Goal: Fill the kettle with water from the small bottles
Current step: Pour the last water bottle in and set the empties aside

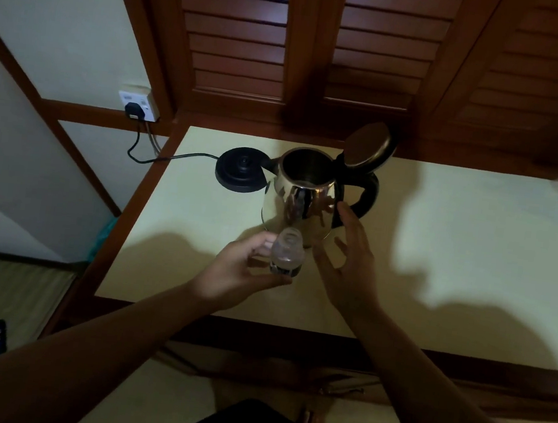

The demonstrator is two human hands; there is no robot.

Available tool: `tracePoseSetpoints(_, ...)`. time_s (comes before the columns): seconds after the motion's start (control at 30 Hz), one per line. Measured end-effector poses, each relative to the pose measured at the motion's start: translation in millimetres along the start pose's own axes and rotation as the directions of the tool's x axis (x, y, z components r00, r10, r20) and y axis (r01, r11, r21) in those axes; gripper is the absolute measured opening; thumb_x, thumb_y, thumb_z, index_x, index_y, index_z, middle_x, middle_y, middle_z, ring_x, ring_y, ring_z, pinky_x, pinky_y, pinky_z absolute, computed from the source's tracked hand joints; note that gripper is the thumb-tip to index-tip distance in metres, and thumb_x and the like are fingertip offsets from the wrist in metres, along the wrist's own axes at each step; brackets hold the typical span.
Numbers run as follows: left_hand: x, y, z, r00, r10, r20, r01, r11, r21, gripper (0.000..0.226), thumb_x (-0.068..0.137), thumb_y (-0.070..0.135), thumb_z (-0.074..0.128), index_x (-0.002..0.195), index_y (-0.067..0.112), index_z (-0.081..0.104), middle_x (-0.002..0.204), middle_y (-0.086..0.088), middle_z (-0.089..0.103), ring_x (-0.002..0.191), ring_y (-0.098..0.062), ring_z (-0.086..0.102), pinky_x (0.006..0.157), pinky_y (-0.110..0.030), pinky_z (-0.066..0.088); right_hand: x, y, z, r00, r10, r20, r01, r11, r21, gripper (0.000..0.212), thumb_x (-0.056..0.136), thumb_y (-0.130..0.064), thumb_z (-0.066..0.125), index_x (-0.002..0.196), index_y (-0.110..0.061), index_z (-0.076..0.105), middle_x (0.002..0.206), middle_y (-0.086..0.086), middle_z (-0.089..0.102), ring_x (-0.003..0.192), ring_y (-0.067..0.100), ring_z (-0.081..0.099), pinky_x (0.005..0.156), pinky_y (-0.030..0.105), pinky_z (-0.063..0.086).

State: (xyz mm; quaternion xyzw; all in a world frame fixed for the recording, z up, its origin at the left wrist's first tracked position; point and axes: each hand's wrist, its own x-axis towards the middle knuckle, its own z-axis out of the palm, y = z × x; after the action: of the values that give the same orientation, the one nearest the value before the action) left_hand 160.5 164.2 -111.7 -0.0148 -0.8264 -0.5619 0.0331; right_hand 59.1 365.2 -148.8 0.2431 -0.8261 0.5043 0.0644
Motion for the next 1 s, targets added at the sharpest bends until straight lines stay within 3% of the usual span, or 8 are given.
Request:
tracePoseSetpoints(0.07,1,4,-5,0.999,0.023,-0.027,-0.023,1.000,-0.006,0.045,0.083,0.017,0.082,0.124,0.016,0.061,0.111,0.000,0.074,0.105,-0.019,0.070,0.099,-0.044,0.054,6,0,6,0.999,-0.035,-0.028,0.034,0.999,-0.034,0.085,0.098,-0.044,0.072,0.167,-0.019,0.028,0.172,0.004,0.033,0.156,0.021,0.039,0.119,0.048,0.047)
tracePoseSetpoints(0.2,6,21,-26,0.997,0.014,-0.082,-0.021,0.996,-0.084,0.043,0.085,0.011,0.079,0.123,0.017,0.060,0.108,-0.002,0.074,0.099,-0.019,0.072,0.087,-0.031,0.058,14,0,14,0.992,-0.104,-0.072,0.095,0.988,-0.119,0.093,0.095,-0.035,0.080,0.167,-0.014,0.025,0.176,0.007,0.022,0.162,0.011,0.019,0.126,0.016,0.023)
tracePoseSetpoints(0.33,23,40,-56,0.990,0.047,-0.135,-0.048,0.999,-0.006,0.041,0.086,0.009,0.079,0.123,0.012,0.061,0.097,0.004,0.076,0.081,-0.010,0.073,0.071,-0.028,0.060,15,0,21,0.988,-0.105,-0.110,0.094,0.990,-0.100,0.094,0.094,-0.029,0.082,0.167,-0.008,0.027,0.175,0.012,0.022,0.161,-0.001,0.011,0.124,0.010,0.018)
tracePoseSetpoints(0.47,45,49,-79,0.976,0.098,-0.194,-0.068,0.986,0.155,0.041,0.081,0.021,0.085,0.117,0.019,0.065,0.104,0.004,0.073,0.089,-0.016,0.073,0.080,-0.035,0.062,16,-1,28,0.984,-0.077,-0.159,0.069,0.996,-0.054,0.096,0.090,-0.030,0.087,0.166,-0.011,0.032,0.170,0.013,0.028,0.158,0.013,0.027,0.122,0.011,0.024)
tracePoseSetpoints(0.63,64,54,-98,0.969,0.149,-0.196,-0.082,0.947,0.312,0.047,0.077,0.032,0.088,0.117,0.024,0.067,0.107,0.008,0.071,0.090,-0.008,0.069,0.078,-0.020,0.056,18,-3,33,0.982,-0.050,-0.183,0.043,0.998,-0.042,0.098,0.088,-0.032,0.088,0.166,-0.018,0.030,0.170,0.007,0.027,0.157,0.019,0.030,0.121,0.009,0.023)
tracePoseSetpoints(0.73,71,56,-103,0.969,0.182,-0.165,-0.099,0.904,0.416,0.046,0.076,0.032,0.088,0.116,0.020,0.068,0.104,0.006,0.071,0.087,-0.004,0.067,0.074,-0.011,0.048,18,-1,35,0.980,-0.050,-0.193,0.041,0.998,-0.050,0.098,0.088,-0.033,0.088,0.166,-0.020,0.030,0.170,0.007,0.027,0.158,0.023,0.032,0.124,0.021,0.029)
tracePoseSetpoints(0.83,75,59,-105,0.971,0.197,-0.138,-0.116,0.887,0.448,0.045,0.077,0.030,0.088,0.116,0.017,0.069,0.101,0.008,0.072,0.086,-0.007,0.069,0.069,-0.016,0.052,17,1,37,0.978,-0.050,-0.202,0.040,0.998,-0.055,0.098,0.088,-0.033,0.088,0.166,-0.019,0.031,0.170,0.007,0.028,0.157,0.025,0.033,0.123,0.032,0.035)
tracePoseSetpoints(1.0,82,58,-111,0.968,0.236,-0.085,-0.150,0.815,0.560,0.048,0.076,0.039,0.087,0.117,0.022,0.068,0.103,0.009,0.071,0.089,-0.005,0.067,0.077,-0.025,0.055,19,2,37,0.975,-0.069,-0.209,0.057,0.996,-0.065,0.098,0.087,-0.035,0.088,0.166,-0.019,0.031,0.169,0.007,0.029,0.157,0.024,0.034,0.123,0.021,0.032)
